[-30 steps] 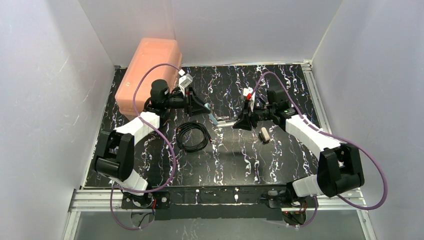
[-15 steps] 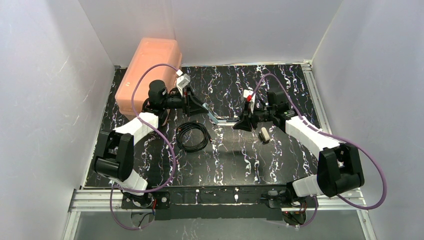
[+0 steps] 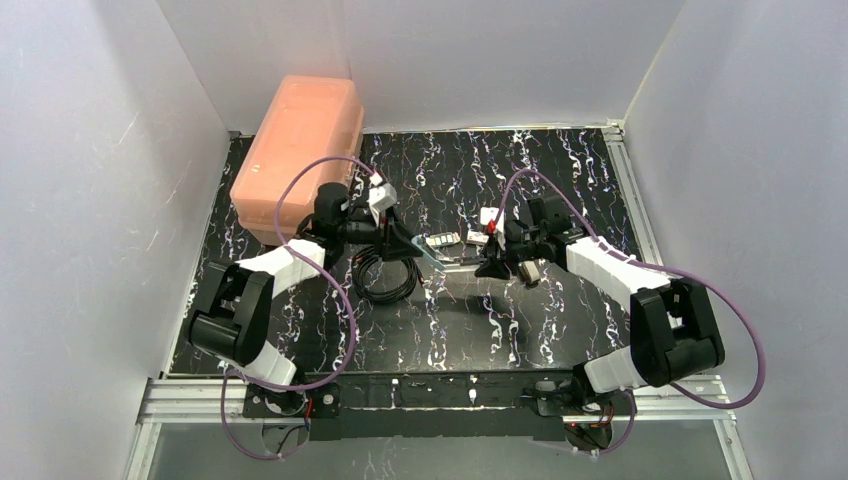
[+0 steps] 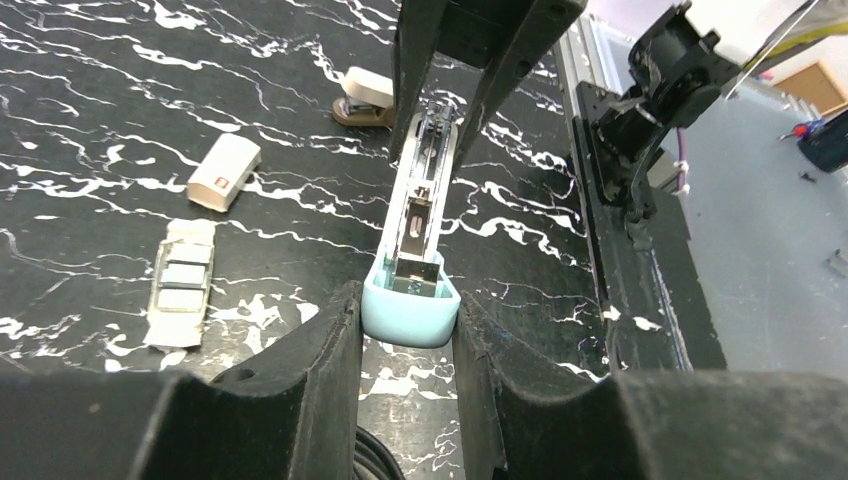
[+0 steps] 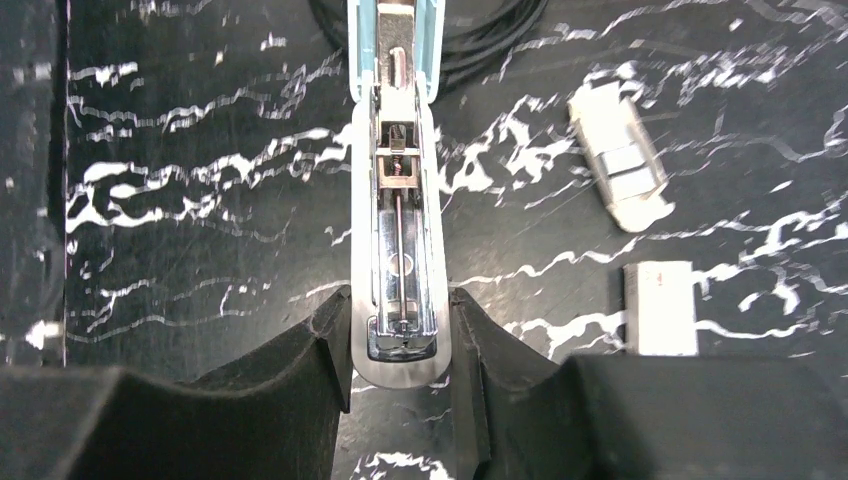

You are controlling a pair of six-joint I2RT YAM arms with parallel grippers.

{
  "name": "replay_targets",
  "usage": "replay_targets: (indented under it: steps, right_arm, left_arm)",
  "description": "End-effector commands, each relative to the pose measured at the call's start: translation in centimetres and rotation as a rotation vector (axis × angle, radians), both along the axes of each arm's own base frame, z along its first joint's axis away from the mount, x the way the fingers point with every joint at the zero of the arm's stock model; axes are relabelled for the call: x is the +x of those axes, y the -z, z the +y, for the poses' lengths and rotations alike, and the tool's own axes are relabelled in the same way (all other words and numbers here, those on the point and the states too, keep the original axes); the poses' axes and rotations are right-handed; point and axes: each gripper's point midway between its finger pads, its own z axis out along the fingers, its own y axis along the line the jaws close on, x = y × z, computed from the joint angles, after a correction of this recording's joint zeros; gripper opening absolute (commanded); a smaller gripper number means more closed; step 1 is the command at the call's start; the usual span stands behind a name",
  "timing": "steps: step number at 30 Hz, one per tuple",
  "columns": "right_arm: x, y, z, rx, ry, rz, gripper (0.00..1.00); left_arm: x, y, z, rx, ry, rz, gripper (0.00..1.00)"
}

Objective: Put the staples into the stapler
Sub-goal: Place the stapler at the center of the board.

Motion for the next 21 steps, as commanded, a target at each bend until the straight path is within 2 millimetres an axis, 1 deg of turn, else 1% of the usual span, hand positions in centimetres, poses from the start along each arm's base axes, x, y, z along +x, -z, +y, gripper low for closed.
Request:
replay_targets:
  steps: [1, 3, 5, 10, 15, 19, 21]
  right_arm:
    - [-0.5, 4.8, -3.5, -0.190, 0.011, -0.023, 0.01]
    - [-0.7, 5.4, -3.8, -0.206, -0.001, -0.032, 0.01]
    - [-0.8, 6.1, -4.1, -0.234, -0.021, -0.044, 0.02]
    - [-1.6, 7.8, -5.4, -0.315, -0.073, -0.039, 0.04]
    - [-2.2, 9.5, -6.5, -0.378, -0.090, -0.027, 0.06]
    - [-2.4, 10.3, -7.0, -0.409, -0.090, -0.018, 0.10]
    - [-2.4, 10.4, -7.0, -0.409, -0.083, -0.011, 0.11]
  left_arm:
    - [-2.5, 1.0, -0.7, 0.038, 0.036, -0.098, 0.00]
    - [-3.5, 1.9, -1.4, 0.051, 0.065, -0.109, 0.00]
    - [-4.1, 2.8, -1.9, 0.066, 0.081, -0.111, 0.00]
    - [-4.7, 4.6, -2.8, 0.098, 0.100, -0.124, 0.00]
    - [-5.3, 5.8, -3.6, 0.124, 0.119, -0.146, 0.00]
    - [-5.9, 6.7, -4.1, 0.143, 0.137, -0.161, 0.00]
    - [-6.3, 7.2, -4.3, 0.153, 0.146, -0.168, 0.00]
